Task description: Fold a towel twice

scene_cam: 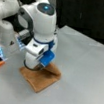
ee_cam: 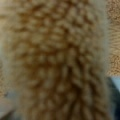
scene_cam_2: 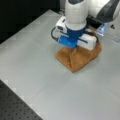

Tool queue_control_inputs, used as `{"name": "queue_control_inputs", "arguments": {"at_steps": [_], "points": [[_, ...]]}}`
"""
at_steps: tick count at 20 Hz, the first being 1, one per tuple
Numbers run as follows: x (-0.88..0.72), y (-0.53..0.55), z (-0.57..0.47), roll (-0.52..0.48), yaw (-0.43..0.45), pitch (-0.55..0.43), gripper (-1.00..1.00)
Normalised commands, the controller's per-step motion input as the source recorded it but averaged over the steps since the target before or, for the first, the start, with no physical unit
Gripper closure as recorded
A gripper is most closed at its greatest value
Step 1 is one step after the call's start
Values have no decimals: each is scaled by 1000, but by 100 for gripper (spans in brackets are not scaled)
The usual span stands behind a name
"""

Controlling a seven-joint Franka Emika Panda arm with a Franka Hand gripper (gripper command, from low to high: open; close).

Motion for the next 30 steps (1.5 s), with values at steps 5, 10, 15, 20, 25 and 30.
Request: {"name": "queue_control_inputs", "arguments": {"at_steps": [5,10,15,20,25,30], "points": [[-67,-213,-240,204,37,-170,100],[-55,-182,-183,180,65,-172,100],[-2,-171,-222,169,39,-177,100],[43,-154,-230,153,-34,-147,100],[93,-128,-191,117,-105,-119,100],[103,-108,-133,73,-131,-85,100]]}}
